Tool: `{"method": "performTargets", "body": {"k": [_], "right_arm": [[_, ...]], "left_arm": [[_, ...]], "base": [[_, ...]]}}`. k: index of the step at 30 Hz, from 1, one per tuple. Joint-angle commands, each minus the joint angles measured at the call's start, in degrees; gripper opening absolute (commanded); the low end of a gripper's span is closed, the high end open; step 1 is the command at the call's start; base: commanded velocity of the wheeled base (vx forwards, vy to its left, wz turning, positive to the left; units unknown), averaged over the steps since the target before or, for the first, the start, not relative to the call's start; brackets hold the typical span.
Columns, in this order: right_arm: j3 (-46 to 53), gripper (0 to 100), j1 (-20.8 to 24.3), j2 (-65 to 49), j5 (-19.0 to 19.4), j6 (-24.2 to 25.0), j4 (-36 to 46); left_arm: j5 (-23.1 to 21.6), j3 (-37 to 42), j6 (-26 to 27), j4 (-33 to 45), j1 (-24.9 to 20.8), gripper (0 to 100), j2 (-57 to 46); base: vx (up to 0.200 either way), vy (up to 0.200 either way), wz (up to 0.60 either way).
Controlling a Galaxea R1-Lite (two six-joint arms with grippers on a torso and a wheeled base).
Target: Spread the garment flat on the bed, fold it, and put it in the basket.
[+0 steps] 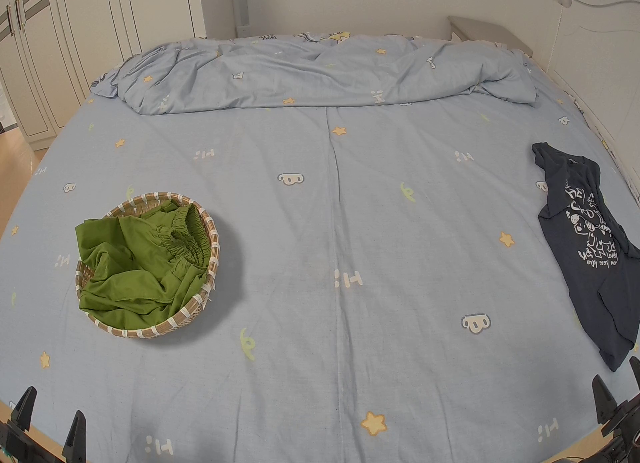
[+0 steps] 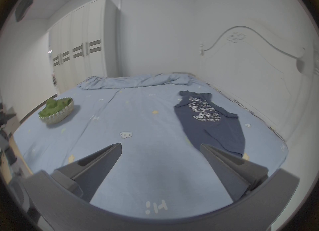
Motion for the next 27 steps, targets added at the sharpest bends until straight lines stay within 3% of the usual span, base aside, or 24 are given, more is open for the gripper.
{"method": "performTargets", "body": {"k": [1, 5, 7, 8, 10, 18, 27], "right_arm": [[0.9, 100, 0.0, -0.7, -3.1, 3.0, -0.9], [1.0, 100, 0.0, -0.7, -4.4, -1.5, -1.6], [0.8, 100, 0.1, -0.8, 0.2, -0.9, -0.9], [1.1, 100, 0.1, -0.7, 5.3, -1.6, 0.3], [1.1, 100, 0.1, -0.7, 7.1, -2.6, 0.9], [1.1, 100, 0.1, -0.8, 3.2, 0.7, 1.0], [1.1, 100, 0.0, -0.8, 3.2, 0.1, 0.9]], "left_arm": [[0.0, 0.1, 0.0, 0.0, 0.0, 100, -0.7], [0.0, 0.0, 0.0, 0.0, 0.0, 100, -0.7], [0.0, 0.0, 0.0, 0.1, 0.0, 100, -0.7], [0.0, 0.1, 0.0, 0.0, 0.0, 100, -0.7], [0.0, 0.2, 0.1, -0.2, 0.0, 100, -0.7], [0.0, 0.2, 0.1, -0.2, 0.0, 100, -0.7], [0.0, 0.2, 0.1, -0.2, 0.0, 100, -0.7]], "base": [[0.0, 0.0, 0.0], [0.0, 0.0, 0.0], [0.0, 0.0, 0.0], [0.0, 0.0, 0.0], [0.0, 0.0, 0.0], [0.0, 0.0, 0.0], [0.0, 0.0, 0.0]]}}
